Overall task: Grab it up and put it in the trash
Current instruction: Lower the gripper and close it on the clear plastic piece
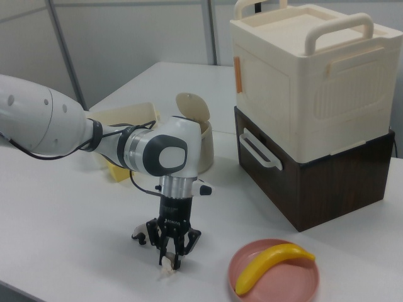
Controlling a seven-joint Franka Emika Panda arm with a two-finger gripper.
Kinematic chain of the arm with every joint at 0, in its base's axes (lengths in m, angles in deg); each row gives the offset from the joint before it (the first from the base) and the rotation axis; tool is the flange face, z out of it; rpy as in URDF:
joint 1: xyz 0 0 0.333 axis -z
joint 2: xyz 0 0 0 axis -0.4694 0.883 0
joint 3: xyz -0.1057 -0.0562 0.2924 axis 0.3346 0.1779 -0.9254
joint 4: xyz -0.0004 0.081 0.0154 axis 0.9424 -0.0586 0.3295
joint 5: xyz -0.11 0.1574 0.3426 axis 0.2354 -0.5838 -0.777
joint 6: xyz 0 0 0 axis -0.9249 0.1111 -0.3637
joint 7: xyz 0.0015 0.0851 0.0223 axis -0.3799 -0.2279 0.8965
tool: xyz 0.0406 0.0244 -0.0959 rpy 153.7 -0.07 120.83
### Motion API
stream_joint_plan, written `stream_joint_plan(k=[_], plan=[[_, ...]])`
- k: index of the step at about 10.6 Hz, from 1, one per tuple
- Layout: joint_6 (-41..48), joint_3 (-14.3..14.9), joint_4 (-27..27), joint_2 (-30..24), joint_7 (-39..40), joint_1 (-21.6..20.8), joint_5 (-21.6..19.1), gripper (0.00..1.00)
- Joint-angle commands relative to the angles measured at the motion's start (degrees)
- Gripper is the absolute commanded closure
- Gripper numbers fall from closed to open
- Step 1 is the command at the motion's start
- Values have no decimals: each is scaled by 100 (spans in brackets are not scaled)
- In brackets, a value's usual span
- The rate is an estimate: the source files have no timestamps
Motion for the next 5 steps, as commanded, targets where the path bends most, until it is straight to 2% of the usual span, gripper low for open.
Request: stream_joint_plan(k=[1, 3, 5], plan=[[33, -1, 41, -119, -157, -37, 190, 80], [444, -54, 723, -120, -384, -98, 163, 80], [455, -80, 1331, -94, -832, -422, 137, 80]])
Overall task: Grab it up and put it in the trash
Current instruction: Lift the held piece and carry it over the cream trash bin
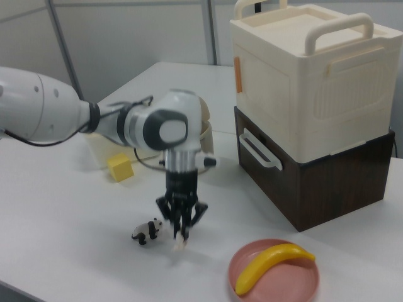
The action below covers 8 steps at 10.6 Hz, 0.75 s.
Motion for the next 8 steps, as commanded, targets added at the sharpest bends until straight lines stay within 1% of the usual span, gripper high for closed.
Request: stream_joint_plan(k=[1, 2, 3, 4, 6, 8], plan=[[242, -50, 975, -15, -657, -443, 10, 80], [233, -59, 1283, 2, -719, -461, -77, 80], [155, -128, 1477, 2, -728, -470, -261, 80], [-133, -286, 1636, 2, -728, -470, -393, 80], [-1176, -436, 1708, 46, -982, -584, -474, 80], [-2101, -454, 1847, 309, -1342, -821, -474, 79]])
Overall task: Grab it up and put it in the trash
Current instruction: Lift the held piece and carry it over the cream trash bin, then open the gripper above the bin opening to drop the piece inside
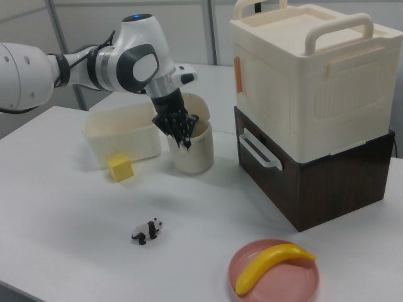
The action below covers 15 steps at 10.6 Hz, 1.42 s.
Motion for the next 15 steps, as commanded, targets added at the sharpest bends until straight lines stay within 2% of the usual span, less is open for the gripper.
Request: stream_joint_plan(k=[1, 4, 5, 7, 8, 9, 12, 13, 15], plan=[[-1117, 5, 261, 388, -620, -358, -49, 79], [-2390, 5, 288, 599, -947, -507, -49, 79], [-2960, 5, 297, 756, -974, -517, -40, 73], [-3833, 5, 288, 1003, -1027, -534, -32, 49], [-3871, 5, 288, 1030, -1044, -560, -40, 41], [-3862, 5, 271, 1022, -1036, -604, -40, 0], [-3722, 5, 0, 830, -1018, -684, 39, 0], [-3313, 5, -54, 611, -1035, -692, 30, 0], [-1919, 5, -55, 128, -1044, -797, 21, 0]])
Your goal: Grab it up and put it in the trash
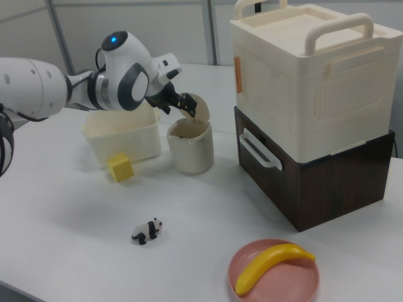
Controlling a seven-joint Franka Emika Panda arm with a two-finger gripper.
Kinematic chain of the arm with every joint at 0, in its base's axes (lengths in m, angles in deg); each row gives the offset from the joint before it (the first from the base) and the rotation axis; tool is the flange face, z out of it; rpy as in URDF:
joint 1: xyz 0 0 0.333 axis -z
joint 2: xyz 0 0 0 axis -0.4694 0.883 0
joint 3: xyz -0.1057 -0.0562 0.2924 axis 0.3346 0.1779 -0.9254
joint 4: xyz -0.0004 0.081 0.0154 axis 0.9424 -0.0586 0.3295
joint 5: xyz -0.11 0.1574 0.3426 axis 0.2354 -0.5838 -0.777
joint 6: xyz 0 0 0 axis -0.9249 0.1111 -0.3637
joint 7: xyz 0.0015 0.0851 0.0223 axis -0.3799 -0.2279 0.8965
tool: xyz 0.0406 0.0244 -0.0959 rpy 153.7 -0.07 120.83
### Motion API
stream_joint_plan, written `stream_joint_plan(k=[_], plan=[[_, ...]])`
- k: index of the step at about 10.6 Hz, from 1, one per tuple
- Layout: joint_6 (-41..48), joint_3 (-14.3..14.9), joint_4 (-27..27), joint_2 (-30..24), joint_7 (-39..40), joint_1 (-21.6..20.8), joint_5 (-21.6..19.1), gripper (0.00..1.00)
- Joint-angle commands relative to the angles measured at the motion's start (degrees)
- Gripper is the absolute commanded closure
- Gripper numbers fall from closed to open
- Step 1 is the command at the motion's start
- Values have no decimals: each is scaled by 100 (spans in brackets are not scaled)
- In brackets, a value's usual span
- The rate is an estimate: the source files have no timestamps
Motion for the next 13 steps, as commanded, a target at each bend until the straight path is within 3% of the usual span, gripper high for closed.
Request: stream_joint_plan(k=[1, 3, 6, 13], plan=[[2253, 71, -196, -972, -108, -246, 25, 0], [3889, 124, -221, -1498, -56, -440, 25, 0], [5212, 124, -283, -2194, 23, -379, -62, 0], [5681, 124, -301, -2451, 24, -141, -537, 0]])
